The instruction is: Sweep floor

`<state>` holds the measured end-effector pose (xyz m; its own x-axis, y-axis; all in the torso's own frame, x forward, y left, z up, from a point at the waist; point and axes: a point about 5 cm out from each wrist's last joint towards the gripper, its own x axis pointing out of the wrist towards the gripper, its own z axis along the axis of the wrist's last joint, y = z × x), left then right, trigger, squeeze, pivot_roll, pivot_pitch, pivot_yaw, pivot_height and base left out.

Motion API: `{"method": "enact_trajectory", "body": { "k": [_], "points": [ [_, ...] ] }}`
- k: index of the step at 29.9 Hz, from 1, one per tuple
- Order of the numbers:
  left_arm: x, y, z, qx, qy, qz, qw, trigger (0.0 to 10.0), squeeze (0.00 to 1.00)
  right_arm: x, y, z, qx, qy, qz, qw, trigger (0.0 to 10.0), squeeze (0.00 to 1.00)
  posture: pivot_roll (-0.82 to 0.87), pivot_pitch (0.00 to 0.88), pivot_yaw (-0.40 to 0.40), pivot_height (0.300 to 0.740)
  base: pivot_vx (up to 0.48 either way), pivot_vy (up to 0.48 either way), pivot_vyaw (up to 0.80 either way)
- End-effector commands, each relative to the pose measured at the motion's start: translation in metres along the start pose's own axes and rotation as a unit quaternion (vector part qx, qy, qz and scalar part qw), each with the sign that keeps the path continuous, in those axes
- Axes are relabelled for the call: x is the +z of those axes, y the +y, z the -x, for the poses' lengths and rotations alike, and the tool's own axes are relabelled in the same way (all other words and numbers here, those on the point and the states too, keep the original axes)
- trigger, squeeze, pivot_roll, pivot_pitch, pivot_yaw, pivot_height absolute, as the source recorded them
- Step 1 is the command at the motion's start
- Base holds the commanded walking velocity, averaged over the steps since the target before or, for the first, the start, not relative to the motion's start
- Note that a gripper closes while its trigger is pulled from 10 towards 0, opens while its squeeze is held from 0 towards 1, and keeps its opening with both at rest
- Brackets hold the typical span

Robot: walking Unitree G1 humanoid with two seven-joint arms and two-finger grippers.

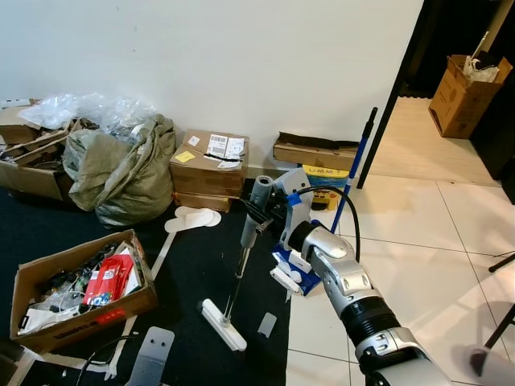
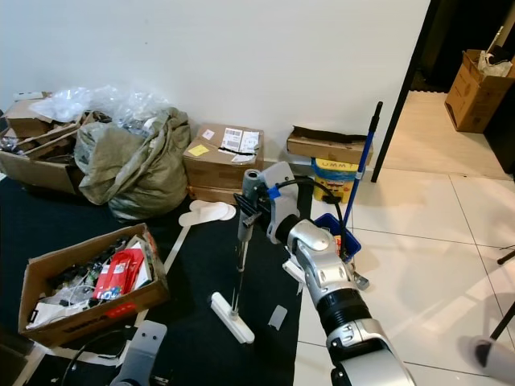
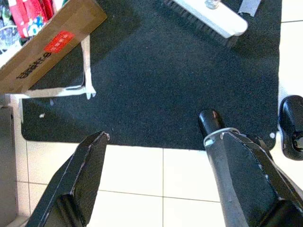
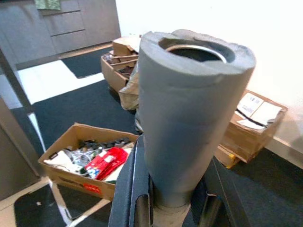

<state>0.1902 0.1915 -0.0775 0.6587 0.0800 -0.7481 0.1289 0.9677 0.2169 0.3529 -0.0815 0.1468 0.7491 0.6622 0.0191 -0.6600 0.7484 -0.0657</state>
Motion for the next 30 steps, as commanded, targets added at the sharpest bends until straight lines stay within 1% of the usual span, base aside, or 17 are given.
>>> {"method": "enact_trajectory", "body": {
  "k": [1, 6, 14, 15, 18, 30],
  "points": [
    [-0.006, -0.001, 0.001, -0.006, 0.012, -0.008, 1.0, 10.0, 0.0, 0.008, 0.002, -0.002, 0.004, -0.013, -0.003, 1.0, 10.0, 0.0, -0.07, 0.023, 0.022, 0.74, 0.334, 0.0, 0.0],
    [-0.009, -0.002, 0.002, -0.011, 0.016, -0.009, 1.0, 10.0, 0.0, 0.002, 0.005, 0.0, 0.008, 0.002, -0.006, 1.0, 10.0, 0.0, -0.07, 0.023, 0.022, 0.74, 0.373, 0.0, 0.0],
    [-0.009, -0.002, 0.002, -0.012, 0.016, -0.009, 1.0, 10.0, 0.0, 0.002, 0.006, 0.0, 0.01, 0.003, -0.006, 1.0, 10.0, 0.0, -0.07, 0.025, 0.02, 0.74, 0.386, 0.0, 0.0],
    [-0.009, -0.003, 0.002, -0.013, 0.016, -0.009, 1.0, 10.0, 0.0, 0.002, 0.006, 0.0, 0.012, 0.005, -0.006, 1.0, 10.0, 0.0, -0.07, 0.023, 0.022, 0.74, 0.39, 0.0, 0.0],
    [-0.008, -0.004, 0.002, -0.016, 0.015, -0.009, 1.0, 10.0, 0.0, 0.0, 0.013, 0.002, 0.046, 0.019, -0.019, 0.999, 10.0, 0.0, -0.08, 0.027, 0.023, 0.74, 0.402, 0.0, 0.0],
    [-0.013, -0.006, 0.003, -0.02, 0.021, -0.009, 1.0, 10.0, 0.0, -0.005, 0.016, 0.007, 0.066, 0.044, -0.021, 0.997, 10.0, 0.0, -0.07, 0.038, 0.02, 0.74, 0.408, 0.0, 0.0]
  ]
}}
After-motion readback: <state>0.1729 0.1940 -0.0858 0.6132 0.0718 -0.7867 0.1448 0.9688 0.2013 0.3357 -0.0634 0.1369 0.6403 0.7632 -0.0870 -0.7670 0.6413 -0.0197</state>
